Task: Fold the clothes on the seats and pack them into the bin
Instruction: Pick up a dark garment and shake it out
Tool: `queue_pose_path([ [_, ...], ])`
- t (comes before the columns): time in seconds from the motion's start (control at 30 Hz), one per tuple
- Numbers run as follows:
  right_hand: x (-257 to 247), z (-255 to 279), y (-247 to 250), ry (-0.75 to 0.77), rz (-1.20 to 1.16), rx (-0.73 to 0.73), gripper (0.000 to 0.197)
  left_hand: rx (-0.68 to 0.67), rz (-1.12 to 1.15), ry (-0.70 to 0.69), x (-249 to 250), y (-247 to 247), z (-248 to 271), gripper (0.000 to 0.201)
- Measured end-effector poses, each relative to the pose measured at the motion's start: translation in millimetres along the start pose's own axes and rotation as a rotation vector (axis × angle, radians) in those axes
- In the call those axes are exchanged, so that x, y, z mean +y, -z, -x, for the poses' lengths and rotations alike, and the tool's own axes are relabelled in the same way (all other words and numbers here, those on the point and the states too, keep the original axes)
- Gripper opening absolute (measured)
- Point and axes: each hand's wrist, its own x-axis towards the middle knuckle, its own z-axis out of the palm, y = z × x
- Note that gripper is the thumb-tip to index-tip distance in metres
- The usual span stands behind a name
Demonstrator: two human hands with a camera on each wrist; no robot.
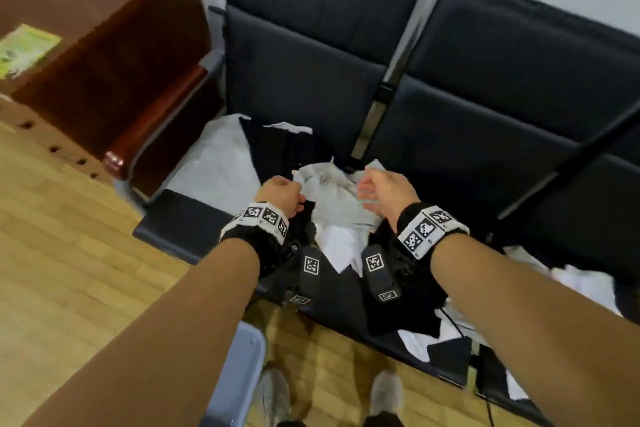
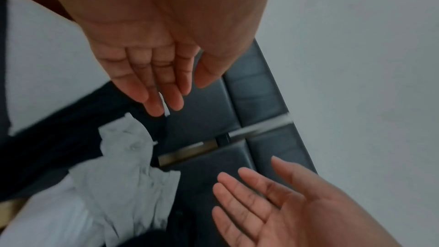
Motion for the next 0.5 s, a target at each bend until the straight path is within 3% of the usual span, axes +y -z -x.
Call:
queue_pose_path([
  [0.17, 45, -5, 108, 0.001, 0.046, 0.158, 0.023, -0.209, -0.180, -0.076, 3, -116, -3, 0.011],
  [0.33, 129, -39, 198, -0.015, 0.213, 0.258, 0.051, -0.293, -0.371, -0.178, -31, -218, -11, 0.018],
  [0.5, 204, -90, 247, 0.038, 0.387, 0.208, 0.035, -0.299, -0.543, -0.288, -79, -298, -49, 0.013],
])
